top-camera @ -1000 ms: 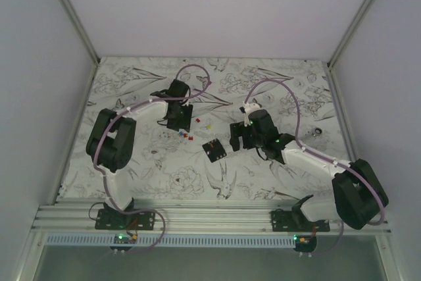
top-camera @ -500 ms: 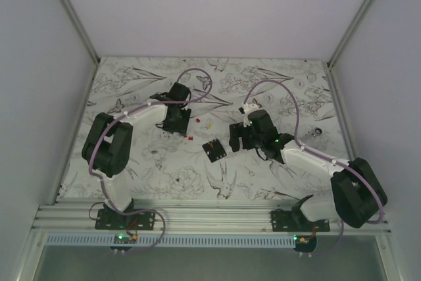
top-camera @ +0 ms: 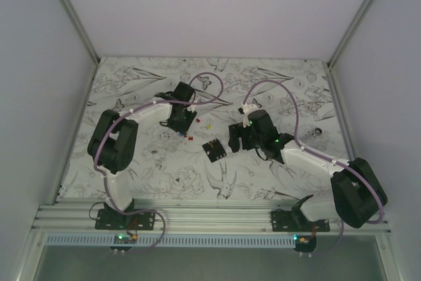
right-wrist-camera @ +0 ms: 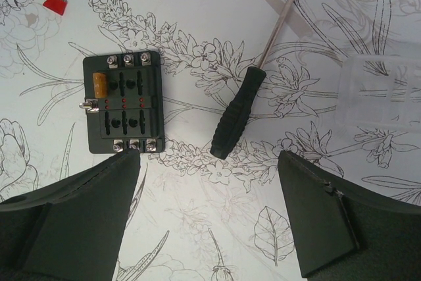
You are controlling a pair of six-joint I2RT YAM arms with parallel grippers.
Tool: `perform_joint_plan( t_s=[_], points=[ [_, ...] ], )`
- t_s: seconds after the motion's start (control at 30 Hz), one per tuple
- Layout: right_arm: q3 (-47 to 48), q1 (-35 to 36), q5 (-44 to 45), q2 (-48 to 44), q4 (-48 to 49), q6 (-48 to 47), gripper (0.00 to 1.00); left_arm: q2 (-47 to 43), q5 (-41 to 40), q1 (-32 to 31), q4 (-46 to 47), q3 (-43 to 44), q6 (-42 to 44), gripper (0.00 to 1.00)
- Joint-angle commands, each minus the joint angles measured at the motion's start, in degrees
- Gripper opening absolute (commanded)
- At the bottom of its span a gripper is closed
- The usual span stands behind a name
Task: Snap on the fuse box
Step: Pick up the fuse from the center of the board.
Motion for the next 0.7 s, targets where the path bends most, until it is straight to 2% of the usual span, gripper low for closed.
perform_joint_plan(
  t_s=[0.0, 0.33, 0.67],
  points=[
    [1.1, -0.5, -0.6, 0.0, 1.5, -1.1, 0.92, 1.1, -0.1, -0.4, -1.3, 0.1, 3.3, 0.41],
    [1.2, -0.5, -0.8, 0.3, 1.6, -1.1, 0.92, 1.5, -1.9, -0.4, -2.2, -0.2, 4.5, 0.38],
    [1.3, -0.5, -1.1, 0.4, 1.5, -1.0, 0.92, 3.8, 0.0, -0.5, -2.9, 1.5, 4.7, 0.35]
  ],
)
